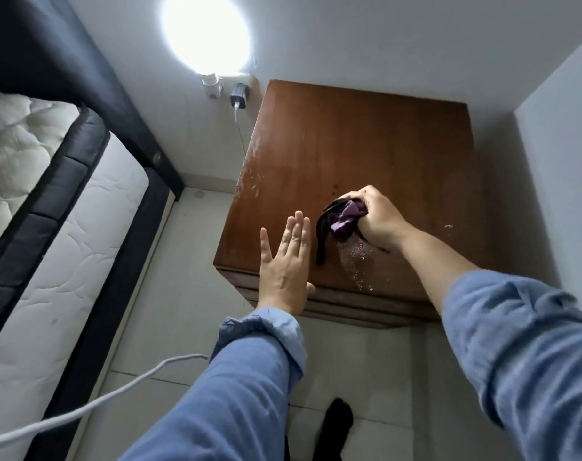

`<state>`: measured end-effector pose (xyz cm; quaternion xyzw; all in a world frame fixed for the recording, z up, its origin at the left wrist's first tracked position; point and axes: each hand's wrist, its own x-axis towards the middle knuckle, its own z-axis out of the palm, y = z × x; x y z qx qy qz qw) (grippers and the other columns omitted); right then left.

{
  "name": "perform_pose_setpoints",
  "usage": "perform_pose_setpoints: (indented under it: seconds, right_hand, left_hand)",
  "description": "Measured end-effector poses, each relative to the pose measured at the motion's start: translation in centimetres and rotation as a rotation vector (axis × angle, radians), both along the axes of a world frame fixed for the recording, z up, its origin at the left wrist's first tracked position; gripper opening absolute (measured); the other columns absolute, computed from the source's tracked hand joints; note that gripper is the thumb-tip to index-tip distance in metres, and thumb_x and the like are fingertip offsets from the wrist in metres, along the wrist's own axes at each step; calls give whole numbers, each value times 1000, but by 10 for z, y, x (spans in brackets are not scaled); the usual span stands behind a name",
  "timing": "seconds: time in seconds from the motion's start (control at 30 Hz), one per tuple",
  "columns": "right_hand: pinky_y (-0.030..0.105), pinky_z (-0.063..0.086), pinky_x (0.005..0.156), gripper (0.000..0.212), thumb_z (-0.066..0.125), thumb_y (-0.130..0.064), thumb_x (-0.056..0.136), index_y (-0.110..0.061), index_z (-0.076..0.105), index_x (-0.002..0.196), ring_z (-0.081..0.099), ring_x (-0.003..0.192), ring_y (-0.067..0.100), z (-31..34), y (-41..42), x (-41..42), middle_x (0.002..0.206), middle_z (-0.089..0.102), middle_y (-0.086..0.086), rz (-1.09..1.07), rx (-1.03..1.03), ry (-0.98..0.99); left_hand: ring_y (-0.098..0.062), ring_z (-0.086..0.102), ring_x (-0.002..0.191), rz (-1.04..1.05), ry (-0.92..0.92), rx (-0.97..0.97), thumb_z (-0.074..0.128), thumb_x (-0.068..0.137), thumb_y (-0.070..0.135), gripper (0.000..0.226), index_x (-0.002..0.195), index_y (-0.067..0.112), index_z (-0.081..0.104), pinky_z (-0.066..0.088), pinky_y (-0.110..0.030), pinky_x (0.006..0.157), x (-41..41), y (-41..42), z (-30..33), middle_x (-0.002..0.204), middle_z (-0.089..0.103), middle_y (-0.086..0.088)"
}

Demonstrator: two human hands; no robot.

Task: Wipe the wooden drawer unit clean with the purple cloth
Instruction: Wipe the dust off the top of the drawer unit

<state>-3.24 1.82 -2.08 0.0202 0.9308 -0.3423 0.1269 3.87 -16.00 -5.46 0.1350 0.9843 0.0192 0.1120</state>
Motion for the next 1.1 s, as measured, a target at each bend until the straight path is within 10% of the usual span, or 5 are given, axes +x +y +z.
perform_pose_setpoints:
  seconds: [0.37, 0.73, 1.1]
  right_hand:
    - [41, 37, 100, 52, 48, -12, 89, -53, 54, 120, 39, 116, 24, -50, 2, -39, 120, 47, -9, 3, 333, 67]
    - [29, 29, 87, 39, 69, -21, 82, -47, 65, 111, 42, 106, 20, -48, 10, 100, 112, 50, -11, 101, 214, -12]
    - [33, 43, 103, 49, 48, 6, 77, -24, 68, 111, 56, 113, 31, 0, 98, 1, 119, 61, 8, -238, 38, 67]
  left_hand:
    - [-15, -37, 135, -71, 24, -82, 74, 75, 41, 132, 140, 9, -36, -18, -56, 111, -21, 9, -4, 148, -41, -3]
    - [-18, -20, 146, -20, 38, -64, 56, 84, 1, 106, 140, 7, -33, -17, -54, 112, 6, 26, -2, 152, -34, -5]
    - [-16, -20, 147, -250, 71, 0, 68, 82, 25, 116, 140, 9, -31, -17, -54, 113, 3, 87, 7, 159, -23, -6]
